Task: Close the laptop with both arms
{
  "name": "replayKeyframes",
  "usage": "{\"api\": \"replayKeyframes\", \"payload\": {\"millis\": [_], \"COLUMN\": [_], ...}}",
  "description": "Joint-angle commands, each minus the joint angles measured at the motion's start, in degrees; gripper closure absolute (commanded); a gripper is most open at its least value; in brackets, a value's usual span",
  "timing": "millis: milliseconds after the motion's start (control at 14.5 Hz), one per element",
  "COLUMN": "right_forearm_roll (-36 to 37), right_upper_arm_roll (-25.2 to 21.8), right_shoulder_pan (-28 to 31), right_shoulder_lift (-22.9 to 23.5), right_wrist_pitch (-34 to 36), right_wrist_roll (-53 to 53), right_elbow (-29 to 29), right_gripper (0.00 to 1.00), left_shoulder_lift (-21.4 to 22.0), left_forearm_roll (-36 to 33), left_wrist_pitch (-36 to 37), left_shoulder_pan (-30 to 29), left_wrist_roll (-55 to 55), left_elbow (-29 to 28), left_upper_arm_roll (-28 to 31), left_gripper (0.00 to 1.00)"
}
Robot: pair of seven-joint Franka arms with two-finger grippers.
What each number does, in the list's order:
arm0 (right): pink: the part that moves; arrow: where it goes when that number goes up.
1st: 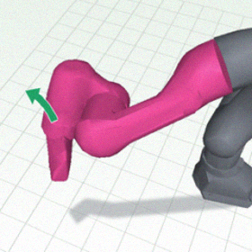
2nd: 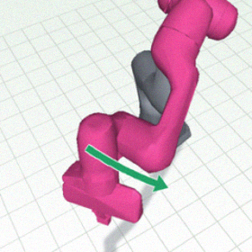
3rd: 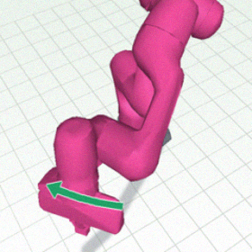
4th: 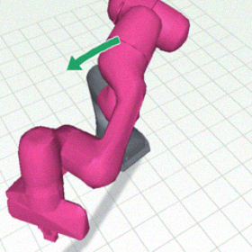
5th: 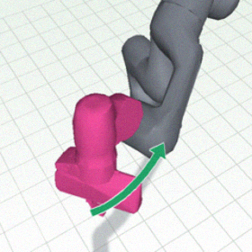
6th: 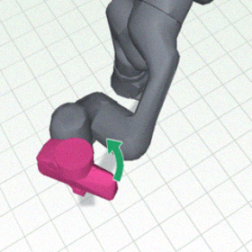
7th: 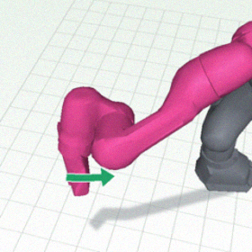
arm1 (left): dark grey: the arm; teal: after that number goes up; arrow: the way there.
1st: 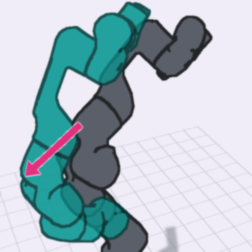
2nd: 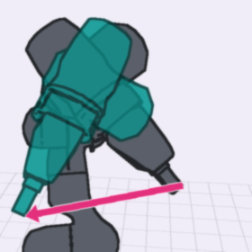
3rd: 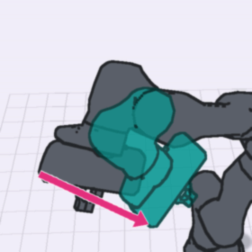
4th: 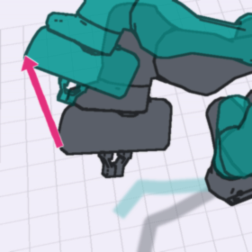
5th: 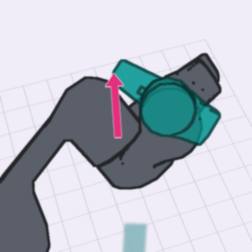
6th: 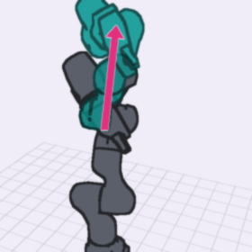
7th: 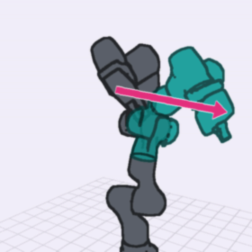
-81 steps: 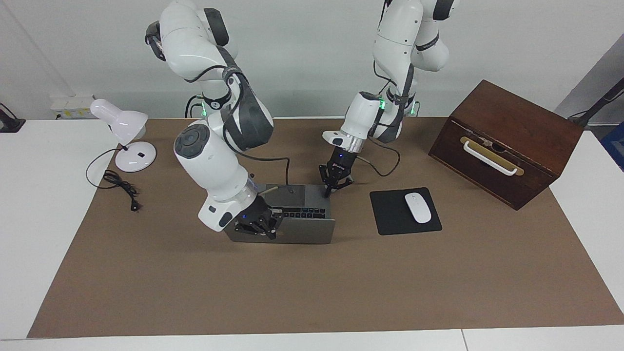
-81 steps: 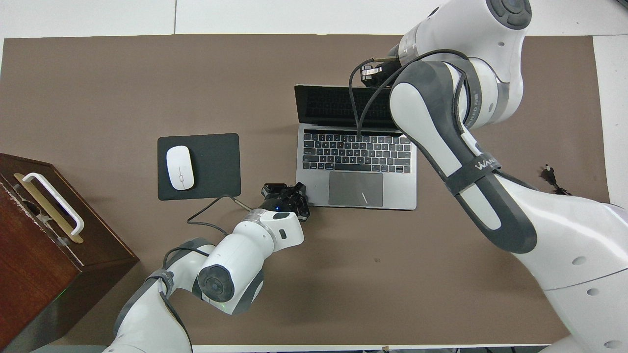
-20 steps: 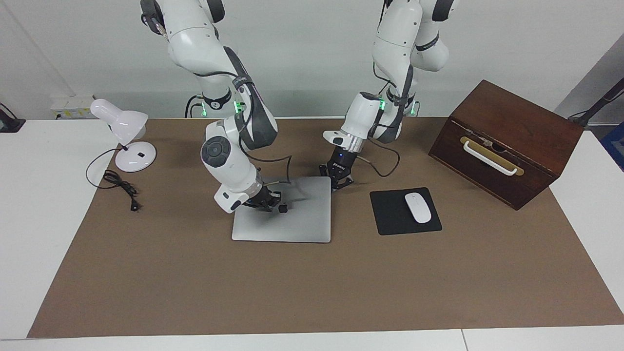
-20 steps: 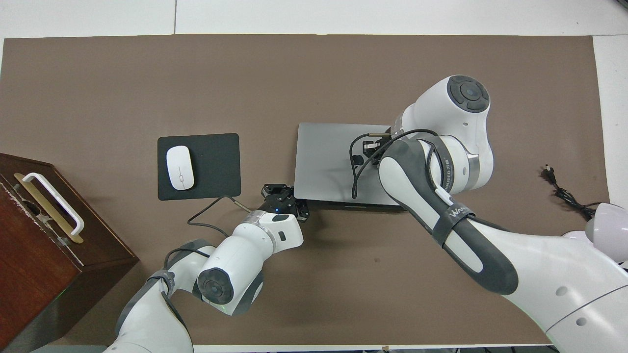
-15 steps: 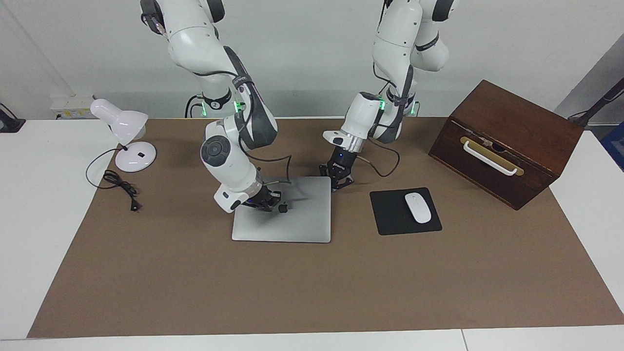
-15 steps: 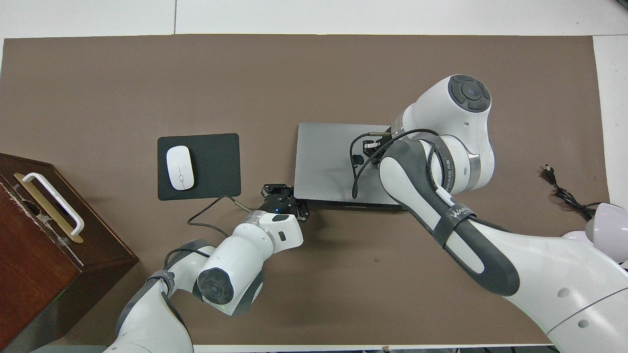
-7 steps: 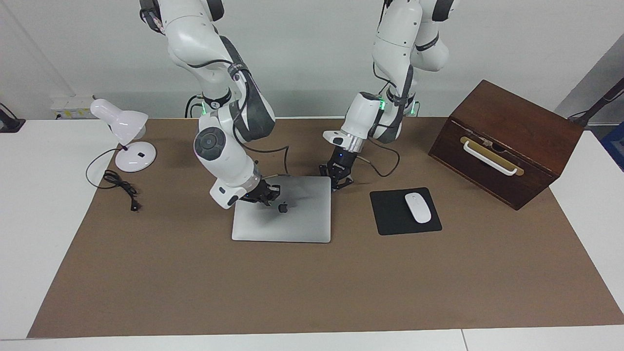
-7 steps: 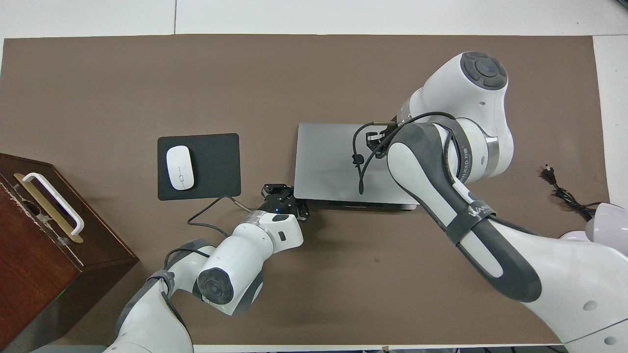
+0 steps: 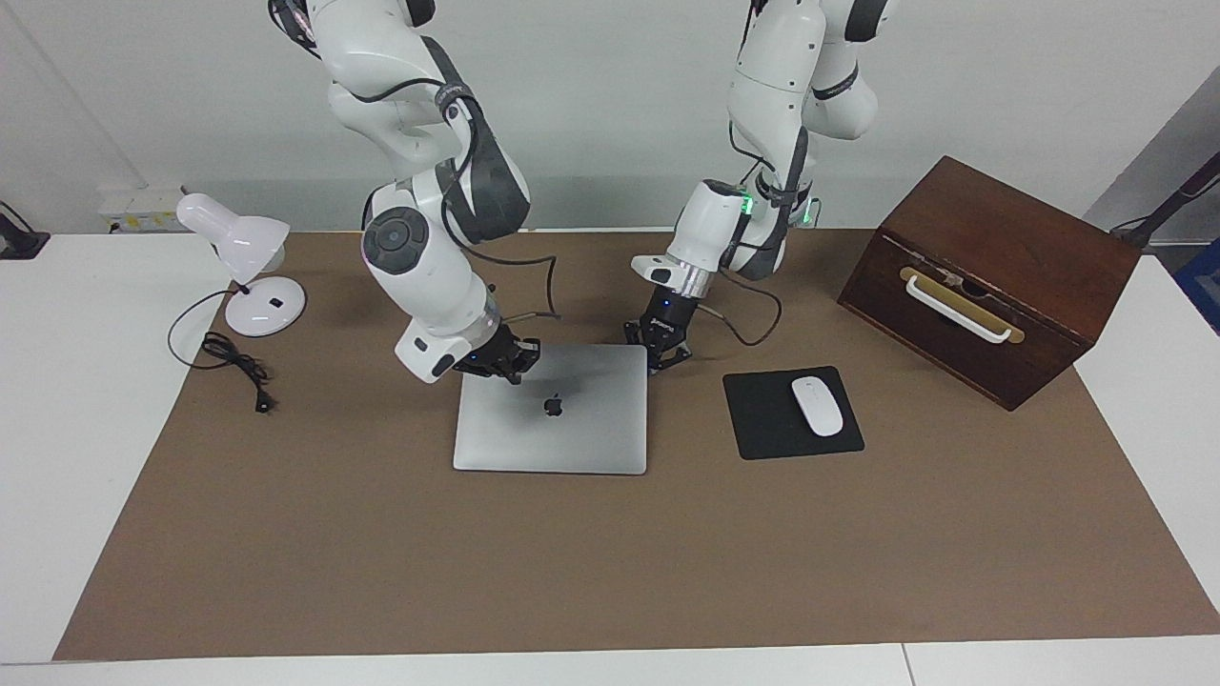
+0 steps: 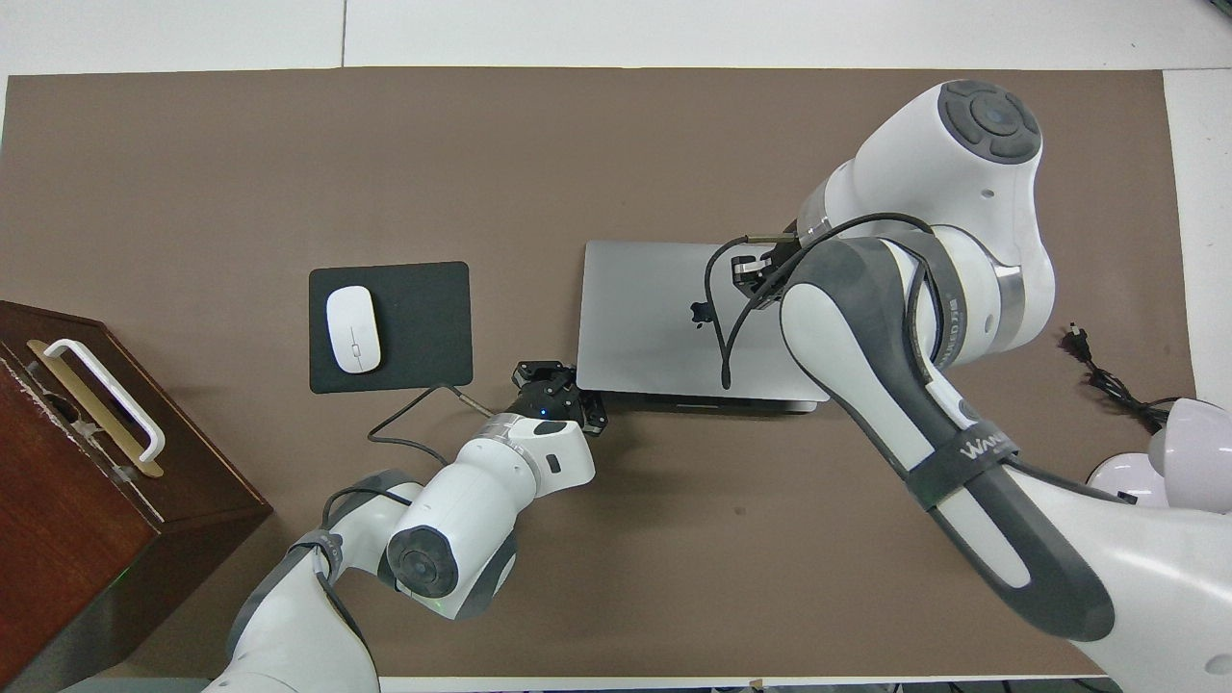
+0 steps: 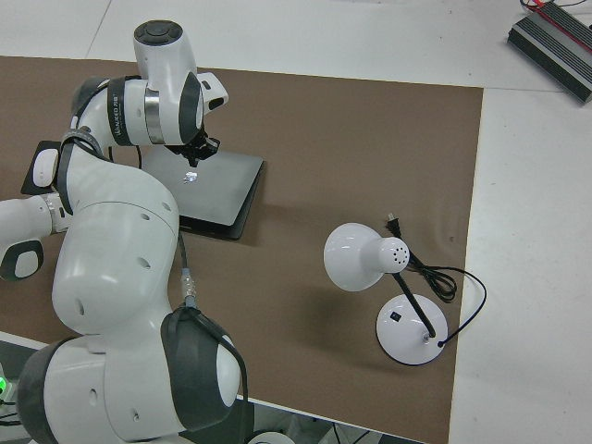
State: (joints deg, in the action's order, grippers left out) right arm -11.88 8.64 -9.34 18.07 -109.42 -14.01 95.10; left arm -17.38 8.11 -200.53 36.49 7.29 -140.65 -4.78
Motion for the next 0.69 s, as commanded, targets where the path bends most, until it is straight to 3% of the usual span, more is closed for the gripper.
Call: {"api": "replayKeyframes", "payload": {"millis": [0,138,206,344,482,551,619], "right_forearm_roll": [1.5,3.95,4.23,4.23,4.23,4.32,4.32], "right_upper_arm_roll": [0.24,0.24,0.24,0.41,0.24,0.24,0.24], "right_shoulder_pan": [0.73,0.82,0.99,1.96,2.13,2.48,2.83], "right_shoulder_lift": [-2.77,-4.26,-4.97,-6.37,-7.78,-8.48,-9.27], "right_wrist_pitch": [2.27,2.8,3.15,4.12,5.7,6.14,6.23], "right_wrist_roll": [-0.67,-0.58,-0.58,-0.32,-0.14,-0.14,0.04], "right_elbow": [0.35,0.43,0.43,0.43,0.61,0.7,0.87], "right_gripper": [1.0,1.0,0.9,0.52,0.34,0.08,0.0], "left_shoulder_lift": [-2.4,-0.38,1.02,3.74,7.25,10.06,13.91], "left_forearm_roll": [0.68,0.76,0.76,0.76,0.76,0.76,0.76], "left_wrist_pitch": [-0.13,-0.04,0.13,1.18,4.68,9.32,15.71], "left_shoulder_pan": [0.95,0.87,0.69,0.25,0.08,-0.53,-1.24], "left_wrist_roll": [-1.92,-2.45,-2.54,-2.63,-2.89,-3.07,-3.15], "left_elbow": [-1.81,-3.04,-4.01,-5.85,-7.18,-7.27,-7.27], "left_upper_arm_roll": [-0.06,-0.06,-0.06,-0.06,-0.06,-0.06,-0.06], "left_gripper": [1.0,1.0,1.0,1.0,1.0,1.0,1.0]}}
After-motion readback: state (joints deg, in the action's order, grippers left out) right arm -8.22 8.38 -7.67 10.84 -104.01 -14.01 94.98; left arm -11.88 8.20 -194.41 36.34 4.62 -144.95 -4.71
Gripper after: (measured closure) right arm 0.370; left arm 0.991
